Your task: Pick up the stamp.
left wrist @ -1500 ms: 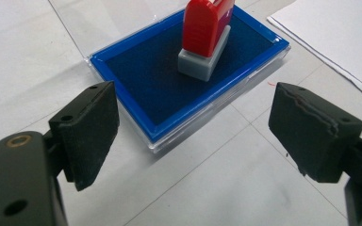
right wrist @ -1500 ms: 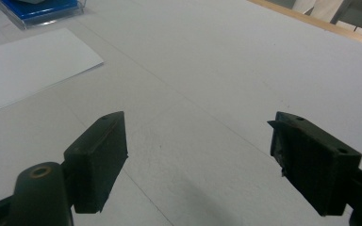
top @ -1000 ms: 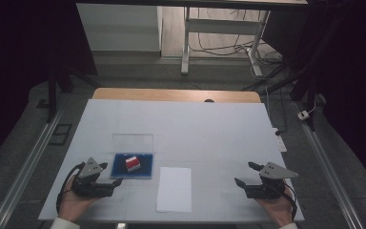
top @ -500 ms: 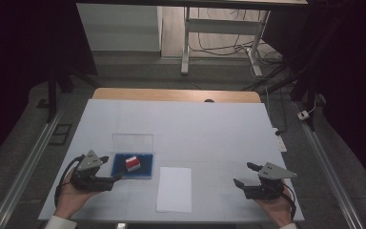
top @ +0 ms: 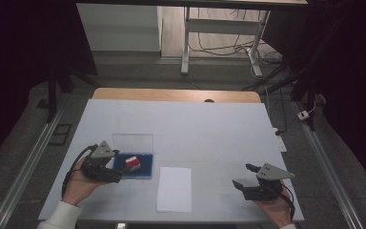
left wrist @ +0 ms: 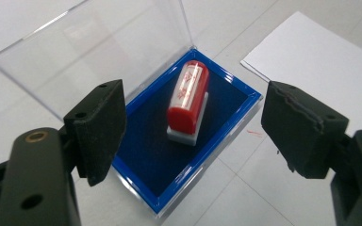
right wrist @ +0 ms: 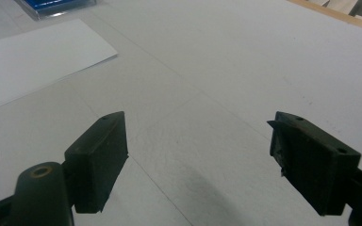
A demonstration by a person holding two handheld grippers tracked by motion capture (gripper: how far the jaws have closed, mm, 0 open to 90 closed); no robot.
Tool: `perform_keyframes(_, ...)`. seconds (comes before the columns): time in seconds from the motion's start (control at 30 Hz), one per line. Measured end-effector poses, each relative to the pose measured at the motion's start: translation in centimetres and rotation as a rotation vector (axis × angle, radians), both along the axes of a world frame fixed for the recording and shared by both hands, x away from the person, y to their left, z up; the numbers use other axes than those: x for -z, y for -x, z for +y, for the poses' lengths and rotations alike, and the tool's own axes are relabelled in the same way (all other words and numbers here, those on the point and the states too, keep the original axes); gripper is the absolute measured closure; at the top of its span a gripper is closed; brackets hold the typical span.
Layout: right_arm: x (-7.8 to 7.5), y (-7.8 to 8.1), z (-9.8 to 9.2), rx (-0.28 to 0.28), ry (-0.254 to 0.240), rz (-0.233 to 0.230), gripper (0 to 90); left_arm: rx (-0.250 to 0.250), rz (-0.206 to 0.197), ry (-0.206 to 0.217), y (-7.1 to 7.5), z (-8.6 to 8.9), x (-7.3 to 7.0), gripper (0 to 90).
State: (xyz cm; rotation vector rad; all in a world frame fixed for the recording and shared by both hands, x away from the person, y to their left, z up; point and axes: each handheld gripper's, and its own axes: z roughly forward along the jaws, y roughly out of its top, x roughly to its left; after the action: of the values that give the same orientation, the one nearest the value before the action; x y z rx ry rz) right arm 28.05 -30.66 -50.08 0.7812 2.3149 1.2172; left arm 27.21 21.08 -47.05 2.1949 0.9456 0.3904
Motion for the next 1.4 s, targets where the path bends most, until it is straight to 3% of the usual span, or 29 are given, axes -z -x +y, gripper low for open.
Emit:
perform_keyframes(0.63,0.4,-0.1,0.2,-0.008,0.006,0.013,20.2,0.054,0.081,-0.076,-2.9,-2.1,0.3,34.5)
perform_keyframes(1.23,0.5,-0.1,0.2,-0.016,0.017,0.017,20.8,0.107,0.147,-0.073,-4.2,-2.2,1.4,56.2)
perform_keyframes(1.4,0.5,0.0,0.1,-0.015,0.023,0.018,20.8,0.101,0.16,-0.076,-4.4,-2.1,1.5,62.9)
